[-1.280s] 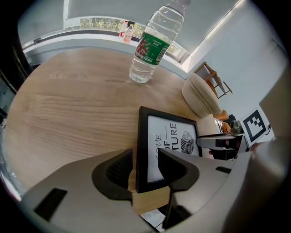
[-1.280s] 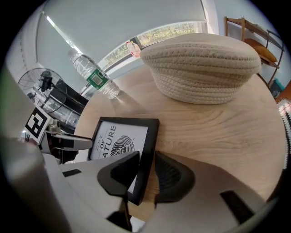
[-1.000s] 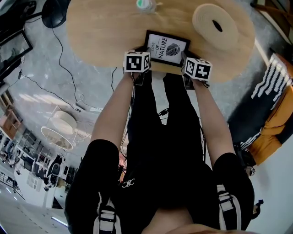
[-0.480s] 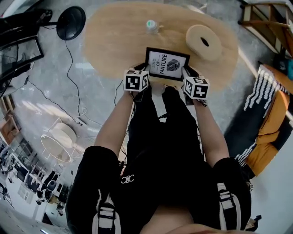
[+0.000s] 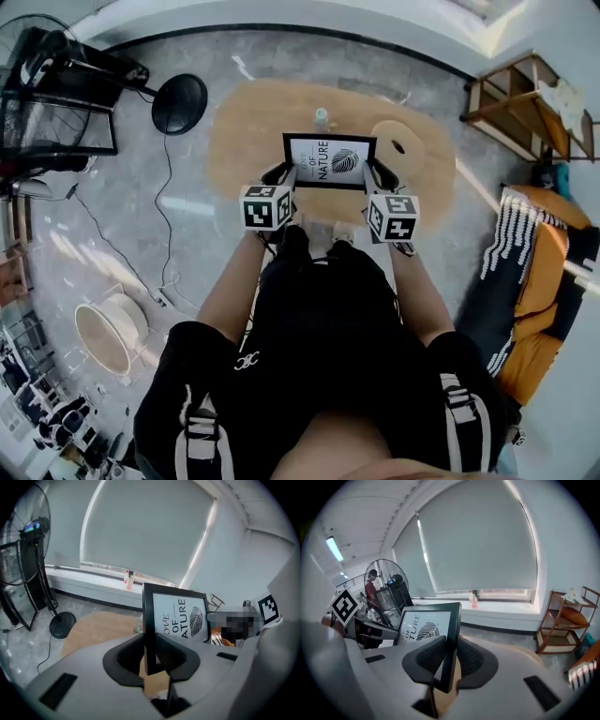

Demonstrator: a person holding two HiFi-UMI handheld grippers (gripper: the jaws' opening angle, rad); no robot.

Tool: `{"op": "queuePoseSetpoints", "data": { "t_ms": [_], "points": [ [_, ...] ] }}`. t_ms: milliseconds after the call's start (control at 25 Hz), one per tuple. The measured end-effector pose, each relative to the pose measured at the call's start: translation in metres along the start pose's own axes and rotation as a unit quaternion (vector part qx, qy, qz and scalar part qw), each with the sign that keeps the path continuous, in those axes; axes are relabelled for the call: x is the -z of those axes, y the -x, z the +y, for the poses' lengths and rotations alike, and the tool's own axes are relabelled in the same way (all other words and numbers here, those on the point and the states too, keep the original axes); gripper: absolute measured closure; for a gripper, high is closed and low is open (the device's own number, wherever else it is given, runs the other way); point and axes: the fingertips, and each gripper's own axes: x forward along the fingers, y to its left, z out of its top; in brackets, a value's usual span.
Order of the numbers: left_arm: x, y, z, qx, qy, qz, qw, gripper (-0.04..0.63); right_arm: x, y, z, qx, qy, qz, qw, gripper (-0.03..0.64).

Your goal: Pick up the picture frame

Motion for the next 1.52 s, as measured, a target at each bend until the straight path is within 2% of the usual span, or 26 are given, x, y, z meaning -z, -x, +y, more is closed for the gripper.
{"op": "queuePoseSetpoints", "data": {
  "t_ms": [120,280,400,520,720,1000,1520],
  "points": [
    [-0.033,0.058,-0.002,-0.005,-0.003,-0.051,0.9987,0.506,-0.048,0.034,0.035,-0.015,0.027,-0.048,0.998,0.525],
    [-0.09,0.124,0.001,-0.016,-0.049,-0.127,0.9906,0.506,-0.116,0.067,0.075,-0.03,0.062,-0.122,0.99,0.525],
    [-0.122,0.173,-0.005,-0.028,-0.076,-0.175,0.9812,0.506,-0.156,0.097,0.1,-0.028,0.081,-0.17,0.982,0.525],
    [-0.146,0.222,-0.022,-0.036,-0.104,-0.227,0.9677,0.505,-0.194,0.136,0.118,-0.024,0.094,-0.218,0.971,0.528],
    [-0.177,0.28,-0.043,-0.036,-0.106,-0.294,0.9492,0.503,-0.24,0.183,0.139,-0.023,0.11,-0.278,0.954,0.531],
    [-0.191,0.309,-0.052,-0.049,-0.126,-0.32,0.9379,0.505,-0.254,0.2,0.148,-0.031,0.106,-0.302,0.947,0.529],
    [-0.181,0.322,-0.048,-0.063,-0.135,-0.319,0.936,0.505,-0.245,0.2,0.159,-0.046,0.099,-0.298,0.948,0.528]
  ]
}}
